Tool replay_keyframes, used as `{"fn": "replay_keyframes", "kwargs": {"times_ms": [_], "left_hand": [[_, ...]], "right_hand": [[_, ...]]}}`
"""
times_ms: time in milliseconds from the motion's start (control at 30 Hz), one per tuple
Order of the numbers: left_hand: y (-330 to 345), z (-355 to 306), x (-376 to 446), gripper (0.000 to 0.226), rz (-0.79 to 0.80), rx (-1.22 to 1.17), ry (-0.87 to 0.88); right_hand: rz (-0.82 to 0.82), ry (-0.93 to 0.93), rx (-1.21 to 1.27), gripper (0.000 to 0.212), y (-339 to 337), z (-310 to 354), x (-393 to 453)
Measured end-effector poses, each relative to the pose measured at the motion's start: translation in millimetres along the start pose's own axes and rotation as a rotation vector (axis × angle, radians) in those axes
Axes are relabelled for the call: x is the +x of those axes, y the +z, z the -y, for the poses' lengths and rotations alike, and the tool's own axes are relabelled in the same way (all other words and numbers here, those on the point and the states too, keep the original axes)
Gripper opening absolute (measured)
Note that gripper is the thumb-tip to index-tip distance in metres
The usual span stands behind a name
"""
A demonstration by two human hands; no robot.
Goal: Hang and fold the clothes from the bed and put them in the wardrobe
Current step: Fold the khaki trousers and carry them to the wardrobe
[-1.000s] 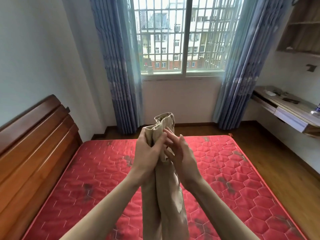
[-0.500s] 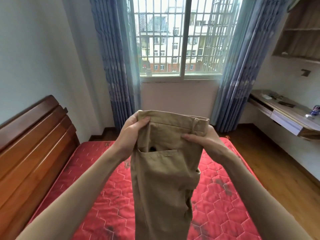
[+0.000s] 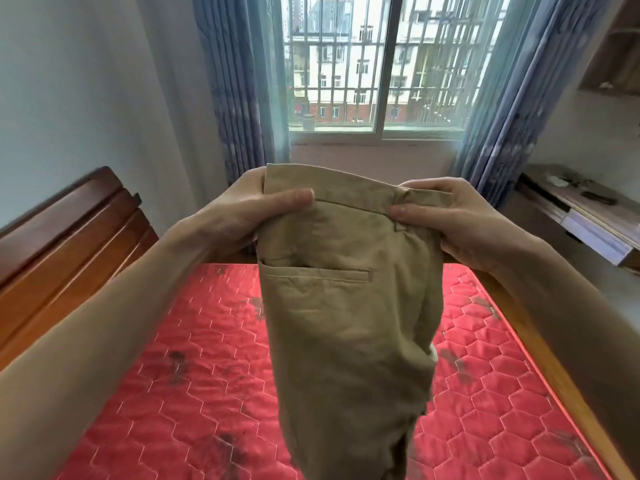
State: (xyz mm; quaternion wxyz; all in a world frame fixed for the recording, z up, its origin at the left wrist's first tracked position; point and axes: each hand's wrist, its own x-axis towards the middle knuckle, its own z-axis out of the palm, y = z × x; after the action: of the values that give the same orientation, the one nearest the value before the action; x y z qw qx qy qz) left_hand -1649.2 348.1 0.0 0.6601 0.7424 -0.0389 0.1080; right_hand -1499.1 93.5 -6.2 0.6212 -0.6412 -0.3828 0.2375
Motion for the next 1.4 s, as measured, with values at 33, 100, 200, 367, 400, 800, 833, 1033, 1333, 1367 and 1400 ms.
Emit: {"fn": "replay_keyframes", "kwargs": {"times_ms": [33,100,200,367,400,800,833,1033,1333,1367,1400], "left_hand": [[-10,5,9,0.047,-0.038,0.108,0.012],[-30,16,34,0.033,-0.06,0.315,0.0],[-54,39,78,0.026,-0.001,0.407,-0.023],[-97,41,176,0.019,-0.097,0.647,0.111],[-105,32,196,0.018,-0.149,0.719,0.143],[-105,37,200,0.024,-0.383,0.848,0.518],[-101,58,187,0.026,-0.376,0.886,0.479],[-41,242,55,0.035,-0.167,1.064,0.292],[91,498,-149,0.047,0.399,1.086,-0.203],[104,511,-164,0.042,0.455,1.084,-0.283],[115,516,-174,0.035,0.483,1.09,-0.34]], "right_hand": [[-0.009,-0.002,-0.02,0.039,1,-3,9],[0.058,0.014,-0.121,0.032,-4,-6,30],[0.255,0.096,-0.452,0.033,-21,-8,80],[0.032,-0.13,-1.029,0.017,-48,-12,197],[-0.029,-0.195,-1.065,0.015,-50,-9,216],[-0.248,-0.597,-1.061,0.019,-65,-32,218],[-0.232,-0.593,-1.061,0.025,-59,-55,202],[-0.105,-0.487,-1.156,0.034,-10,-242,73],[0.395,0.19,-1.161,0.058,84,-494,-124],[0.438,0.266,-1.105,0.065,92,-511,-139],[0.459,0.295,-1.083,0.07,100,-520,-152]]}}
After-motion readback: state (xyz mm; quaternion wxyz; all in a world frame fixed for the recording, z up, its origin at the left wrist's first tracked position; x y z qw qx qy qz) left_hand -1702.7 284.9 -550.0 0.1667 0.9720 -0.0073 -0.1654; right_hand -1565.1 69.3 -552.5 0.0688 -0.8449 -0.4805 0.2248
